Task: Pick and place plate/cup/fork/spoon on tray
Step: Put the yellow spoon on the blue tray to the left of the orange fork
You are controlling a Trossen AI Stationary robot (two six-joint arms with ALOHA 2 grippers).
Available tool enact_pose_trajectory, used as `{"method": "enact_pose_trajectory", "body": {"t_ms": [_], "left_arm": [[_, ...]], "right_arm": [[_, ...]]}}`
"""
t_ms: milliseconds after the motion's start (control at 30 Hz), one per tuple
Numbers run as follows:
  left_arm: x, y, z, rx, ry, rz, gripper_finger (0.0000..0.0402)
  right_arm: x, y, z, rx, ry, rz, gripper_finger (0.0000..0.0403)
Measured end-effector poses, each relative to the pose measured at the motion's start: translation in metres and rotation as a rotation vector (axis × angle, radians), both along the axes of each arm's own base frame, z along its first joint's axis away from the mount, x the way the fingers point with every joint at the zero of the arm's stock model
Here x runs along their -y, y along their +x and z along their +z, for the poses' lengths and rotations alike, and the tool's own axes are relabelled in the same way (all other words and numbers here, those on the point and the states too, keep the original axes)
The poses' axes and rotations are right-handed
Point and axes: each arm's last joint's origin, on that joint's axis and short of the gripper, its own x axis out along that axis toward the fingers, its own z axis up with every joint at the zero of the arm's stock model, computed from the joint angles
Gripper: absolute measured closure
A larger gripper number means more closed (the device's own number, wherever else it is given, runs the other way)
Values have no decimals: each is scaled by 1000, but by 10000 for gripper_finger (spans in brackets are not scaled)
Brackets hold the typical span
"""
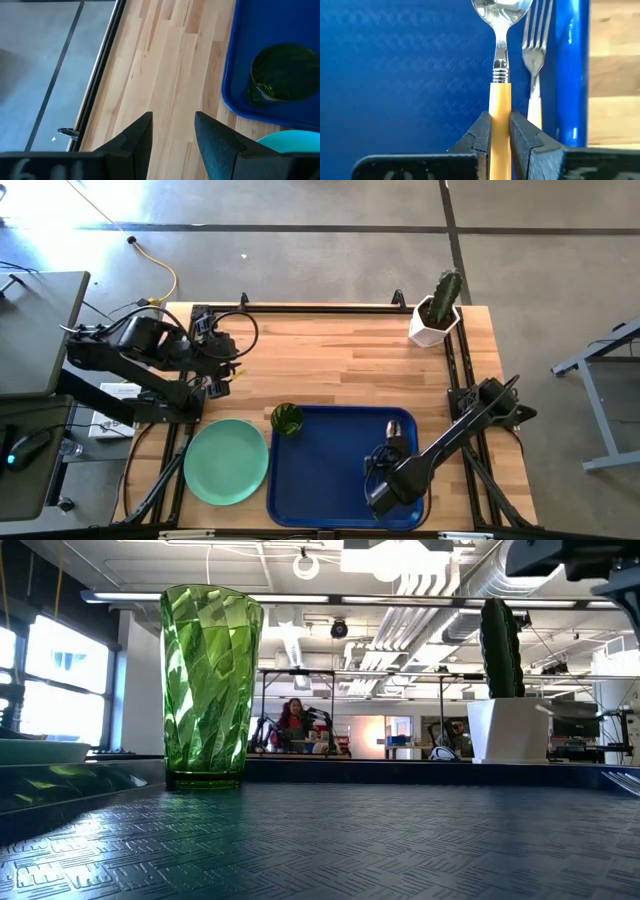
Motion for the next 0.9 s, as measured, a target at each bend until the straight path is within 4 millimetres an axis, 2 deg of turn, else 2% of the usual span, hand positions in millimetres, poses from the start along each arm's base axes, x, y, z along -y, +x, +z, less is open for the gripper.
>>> {"method": "enact_pose_trajectory", "body": {"t_ms": [367,900], "left_arm": [[0,0,0,0,3,2,267],[0,0,0,1,6,3,267]], "right_arm": [[-17,6,-29,-43,66,-3,381],[-24,5,-43,-68,125,-10,381]]}}
